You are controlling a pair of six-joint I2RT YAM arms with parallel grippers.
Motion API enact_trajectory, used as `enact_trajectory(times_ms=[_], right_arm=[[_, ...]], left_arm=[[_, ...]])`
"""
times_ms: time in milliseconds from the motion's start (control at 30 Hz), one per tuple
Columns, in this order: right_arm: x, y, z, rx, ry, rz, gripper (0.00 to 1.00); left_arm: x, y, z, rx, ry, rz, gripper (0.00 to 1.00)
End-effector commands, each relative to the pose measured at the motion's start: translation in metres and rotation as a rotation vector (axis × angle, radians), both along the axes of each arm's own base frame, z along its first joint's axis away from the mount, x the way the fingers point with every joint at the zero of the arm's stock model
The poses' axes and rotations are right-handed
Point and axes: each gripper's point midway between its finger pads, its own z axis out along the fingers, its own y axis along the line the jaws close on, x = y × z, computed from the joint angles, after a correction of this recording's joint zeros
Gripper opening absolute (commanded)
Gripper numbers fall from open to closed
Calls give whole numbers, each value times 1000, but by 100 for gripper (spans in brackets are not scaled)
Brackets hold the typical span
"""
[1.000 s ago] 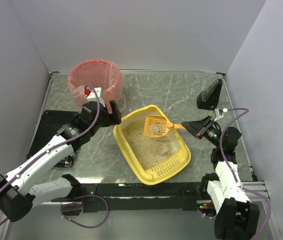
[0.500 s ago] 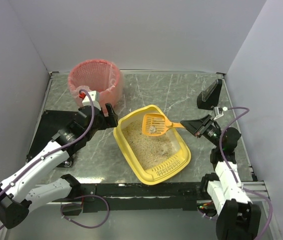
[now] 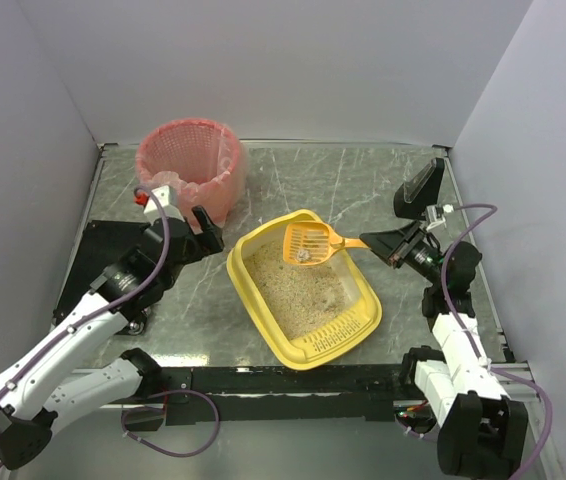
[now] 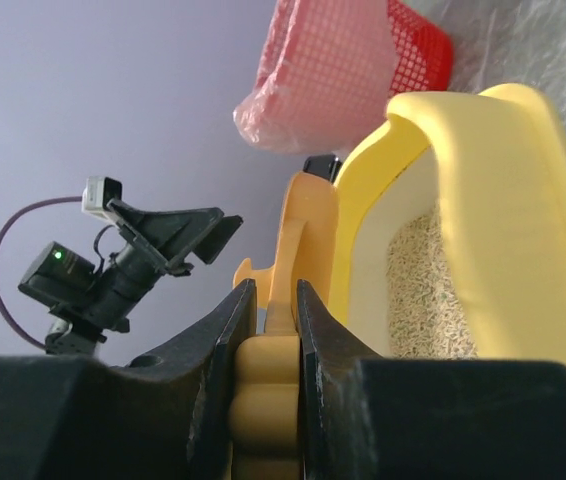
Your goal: Clean the litter box
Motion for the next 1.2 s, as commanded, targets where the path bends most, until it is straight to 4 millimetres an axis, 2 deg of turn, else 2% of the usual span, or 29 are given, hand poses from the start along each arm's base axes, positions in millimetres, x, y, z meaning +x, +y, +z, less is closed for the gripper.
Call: enact_trajectory(times_ms=[0, 33, 167, 200, 233, 300, 367, 567, 767, 867, 1033, 1067, 1100, 1133, 1167], right_arm=[[11, 12, 30, -28, -36, -7, 0], [13, 22, 38, -24, -36, 20, 0], [27, 28, 56, 35, -14, 26, 0], [30, 28, 67, 54, -22, 23, 0], [31, 38, 66, 59, -8, 54, 0], [35, 43, 81, 70, -13, 72, 0], [40, 51, 83, 85, 8, 96, 0], [56, 65, 100, 148, 14, 117, 0], [80, 98, 126, 167, 18, 164, 0], [97, 116, 138, 209, 34, 180, 0], [143, 156, 155, 244, 47, 209, 0], [149, 161, 176, 244, -9, 211, 0], [168, 171, 154, 214, 63, 198, 0], [180, 177, 152, 175, 40, 170, 0], [189, 182, 170, 167, 5, 152, 0]], left_arm=[[-8, 25, -1, -50, 9, 146, 97], [-9, 30, -2, -51, 10, 174, 97], [-19, 47, -14, -91, 50, 284, 97], [-22, 51, -18, -88, 66, 301, 97], [-22, 53, -19, -98, 66, 314, 97], [-24, 53, -23, -106, 76, 313, 97], [-25, 57, -26, -111, 76, 341, 97], [-28, 51, -29, -146, 80, 299, 97], [-31, 50, -31, -165, 89, 294, 97], [-33, 54, -31, -150, 96, 310, 97], [-40, 63, -26, -161, 89, 334, 97], [-41, 63, -26, -165, 88, 334, 97], [-43, 64, -26, -171, 87, 332, 97], [-44, 65, -25, -185, 81, 335, 97], [-45, 65, -24, -192, 78, 333, 97]])
